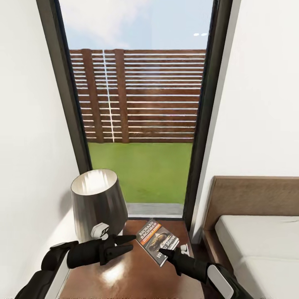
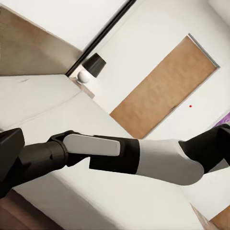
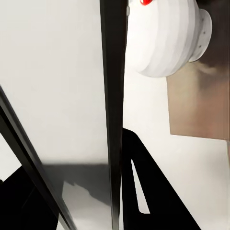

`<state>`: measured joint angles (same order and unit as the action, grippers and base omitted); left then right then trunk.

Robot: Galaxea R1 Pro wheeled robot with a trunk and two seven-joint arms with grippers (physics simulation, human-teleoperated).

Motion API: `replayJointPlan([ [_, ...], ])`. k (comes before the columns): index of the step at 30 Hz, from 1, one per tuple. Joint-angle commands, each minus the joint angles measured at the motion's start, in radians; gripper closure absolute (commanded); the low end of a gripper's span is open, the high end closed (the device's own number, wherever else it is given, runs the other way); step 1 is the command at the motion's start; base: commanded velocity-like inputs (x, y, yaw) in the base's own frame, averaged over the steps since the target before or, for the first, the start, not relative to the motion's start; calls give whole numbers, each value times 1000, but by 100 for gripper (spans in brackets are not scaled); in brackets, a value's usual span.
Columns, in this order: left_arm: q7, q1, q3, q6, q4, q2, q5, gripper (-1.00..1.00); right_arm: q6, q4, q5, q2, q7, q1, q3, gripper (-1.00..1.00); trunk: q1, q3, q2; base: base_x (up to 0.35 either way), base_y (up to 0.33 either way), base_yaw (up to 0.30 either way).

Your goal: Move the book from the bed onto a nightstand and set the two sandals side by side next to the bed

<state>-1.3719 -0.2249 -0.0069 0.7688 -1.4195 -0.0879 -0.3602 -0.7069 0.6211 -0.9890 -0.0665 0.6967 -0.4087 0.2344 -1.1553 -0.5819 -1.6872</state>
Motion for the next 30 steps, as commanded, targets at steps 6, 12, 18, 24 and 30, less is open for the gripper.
replayJointPlan([
  [6, -1, -1, -1, 10, 3, -1, -3, -100, -4, 0, -8, -1, 0, -1, 3, 100, -23, -20, -43, 0, 0, 0],
  [12, -2, -1, -1, 10, 4, -1, -4, -100, -4, 0, -8, -1, 0, -1, 3, 100, -46, -39, -85, 0, 0, 0],
  [18, -1, -1, -1, 10, 4, -1, -4, -100, -5, 0, -8, -1, 0, -1, 3, 100, -69, -58, -127, 0, 0, 0],
  [24, -1, -1, -1, 10, 5, -1, -4, -100, -4, 0, -8, -1, 0, -1, 3, 100, -92, -76, -169, 0, 0, 0],
  [30, -1, -1, -1, 10, 5, -1, -5, -100, -5, 0, -8, -1, 0, -1, 3, 100, -115, -95, -211, 0, 0, 0],
])
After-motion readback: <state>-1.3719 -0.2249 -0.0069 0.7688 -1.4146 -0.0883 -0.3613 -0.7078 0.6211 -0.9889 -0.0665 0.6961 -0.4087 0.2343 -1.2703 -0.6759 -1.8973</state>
